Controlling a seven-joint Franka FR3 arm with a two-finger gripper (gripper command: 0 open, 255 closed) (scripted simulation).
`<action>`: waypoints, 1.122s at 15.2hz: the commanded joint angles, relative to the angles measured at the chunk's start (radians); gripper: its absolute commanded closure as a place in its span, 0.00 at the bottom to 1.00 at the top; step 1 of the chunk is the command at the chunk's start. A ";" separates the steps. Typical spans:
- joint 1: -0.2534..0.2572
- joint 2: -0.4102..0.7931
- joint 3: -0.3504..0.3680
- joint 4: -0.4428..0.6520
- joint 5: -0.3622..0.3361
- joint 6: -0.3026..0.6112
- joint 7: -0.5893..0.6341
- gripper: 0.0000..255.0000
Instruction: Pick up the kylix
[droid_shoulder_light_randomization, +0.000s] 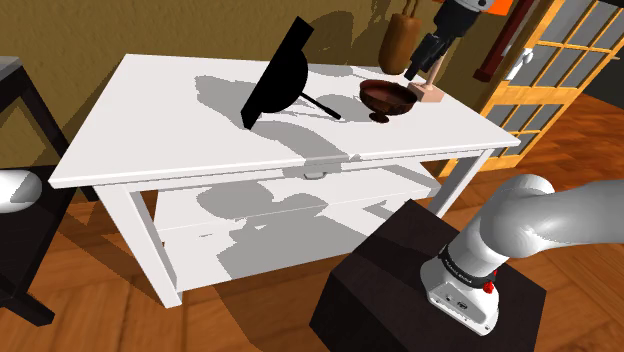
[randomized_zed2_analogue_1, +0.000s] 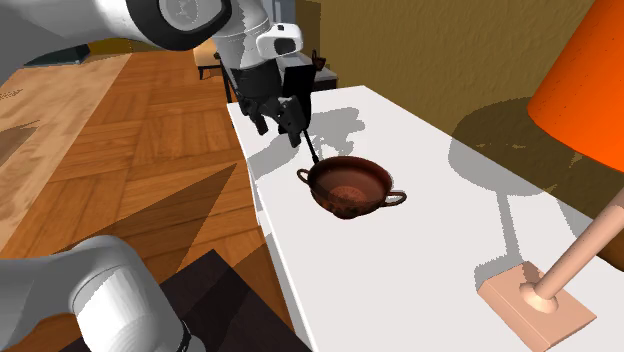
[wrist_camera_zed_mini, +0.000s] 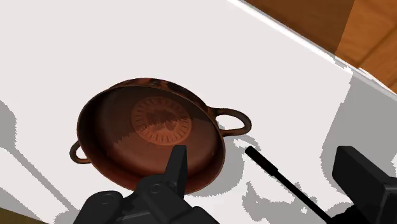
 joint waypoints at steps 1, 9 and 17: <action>0.000 0.000 0.000 0.000 0.000 0.000 0.000 0.00; -0.050 0.342 0.070 0.121 -0.070 0.069 0.145 0.00; -0.065 0.458 0.085 0.110 -0.104 0.142 0.205 0.00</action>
